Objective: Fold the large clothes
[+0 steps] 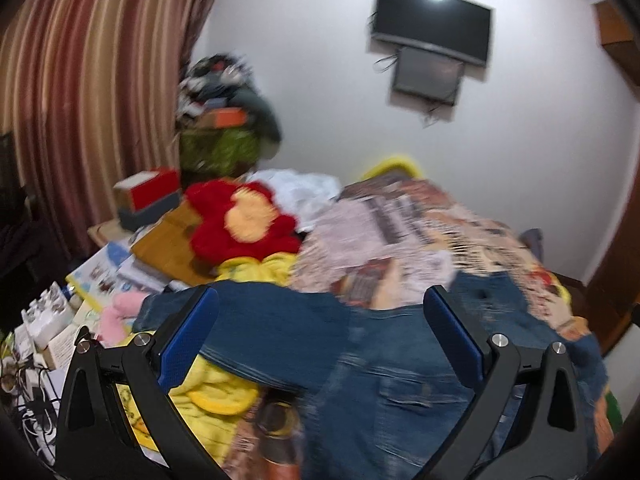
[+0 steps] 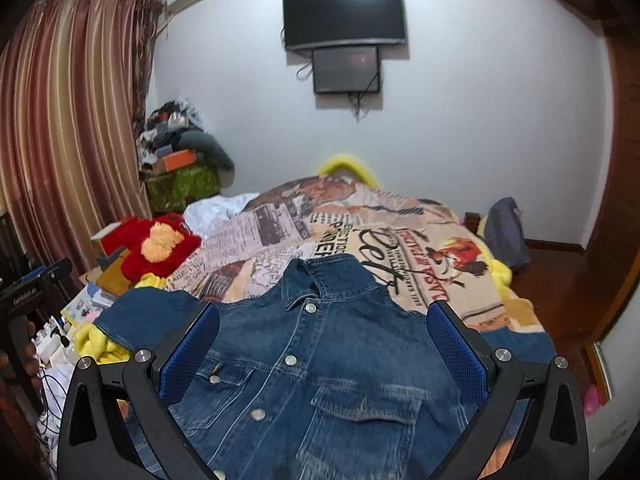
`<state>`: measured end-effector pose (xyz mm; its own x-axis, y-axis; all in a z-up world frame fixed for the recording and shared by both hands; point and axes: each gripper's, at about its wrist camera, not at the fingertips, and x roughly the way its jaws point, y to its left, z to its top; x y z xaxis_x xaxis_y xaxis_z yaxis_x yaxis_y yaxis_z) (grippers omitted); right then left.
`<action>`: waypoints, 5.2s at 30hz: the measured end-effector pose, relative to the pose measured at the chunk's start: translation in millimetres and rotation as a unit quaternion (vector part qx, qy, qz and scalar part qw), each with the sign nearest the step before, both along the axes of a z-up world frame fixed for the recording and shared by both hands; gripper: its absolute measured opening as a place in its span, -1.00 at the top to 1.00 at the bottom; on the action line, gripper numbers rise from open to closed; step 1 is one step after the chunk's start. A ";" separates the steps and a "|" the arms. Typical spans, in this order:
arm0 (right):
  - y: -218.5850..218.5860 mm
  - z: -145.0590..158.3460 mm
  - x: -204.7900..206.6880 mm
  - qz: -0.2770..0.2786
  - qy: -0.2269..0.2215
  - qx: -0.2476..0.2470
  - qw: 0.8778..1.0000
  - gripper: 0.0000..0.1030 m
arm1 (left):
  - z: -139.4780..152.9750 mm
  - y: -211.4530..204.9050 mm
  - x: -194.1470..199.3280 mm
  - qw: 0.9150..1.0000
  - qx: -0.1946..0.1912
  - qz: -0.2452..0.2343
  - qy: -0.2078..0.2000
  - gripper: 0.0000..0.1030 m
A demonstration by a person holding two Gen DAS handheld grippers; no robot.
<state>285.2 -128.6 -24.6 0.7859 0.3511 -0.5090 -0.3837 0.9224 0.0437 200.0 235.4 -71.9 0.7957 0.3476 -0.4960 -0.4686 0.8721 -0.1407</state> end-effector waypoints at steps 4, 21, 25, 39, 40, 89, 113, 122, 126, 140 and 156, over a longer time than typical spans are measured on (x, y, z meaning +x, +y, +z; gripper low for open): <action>16.1 -19.5 44.6 0.003 0.027 -0.013 1.000 -1.00 | -28.4 53.2 19.7 0.998 -0.028 0.039 0.040 -1.00; 75.6 -170.9 152.9 0.056 0.242 -0.058 0.967 -1.00 | -160.7 161.7 30.7 0.952 -0.271 0.047 0.136 -0.61; 79.6 -182.5 155.4 0.059 0.255 -0.060 0.963 -1.00 | -174.7 172.7 35.6 0.946 -0.288 0.054 0.142 -0.46; 63.1 -161.9 149.0 0.053 0.260 -0.039 0.963 -1.00 | -136.2 150.0 54.7 0.975 -0.088 0.087 0.186 0.74; 61.4 -157.7 147.1 0.054 0.255 -0.040 0.965 -1.00 | -128.8 146.3 56.8 0.977 -0.077 0.084 0.182 0.75; 16.4 -135.7 95.5 0.056 0.247 -0.058 0.966 -1.00 | -109.0 -20.0 88.4 0.964 -0.114 -0.165 0.176 -0.79; 11.2 -160.5 115.7 0.037 0.291 -0.041 0.955 -1.00 | -148.5 25.2 121.9 0.958 -0.173 -0.101 0.204 0.82; -20.6 -134.5 112.0 0.023 0.259 -0.015 0.966 -1.00 | -38.7 -53.4 144.0 0.966 -0.111 -0.207 0.112 0.89; -47.4 -120.1 107.6 0.008 0.242 -0.001 0.970 -1.00 | 2.3 -111.5 157.4 0.953 -0.098 -0.276 0.083 0.89; -149.7 -87.5 80.3 -0.067 0.207 0.012 0.976 -1.00 | -26.3 -300.7 193.4 0.882 -0.082 -0.438 0.155 0.91; -147.8 -92.8 83.2 -0.062 0.225 0.033 0.972 -1.00 | -24.9 -293.4 147.0 0.881 0.014 -0.443 0.164 -0.30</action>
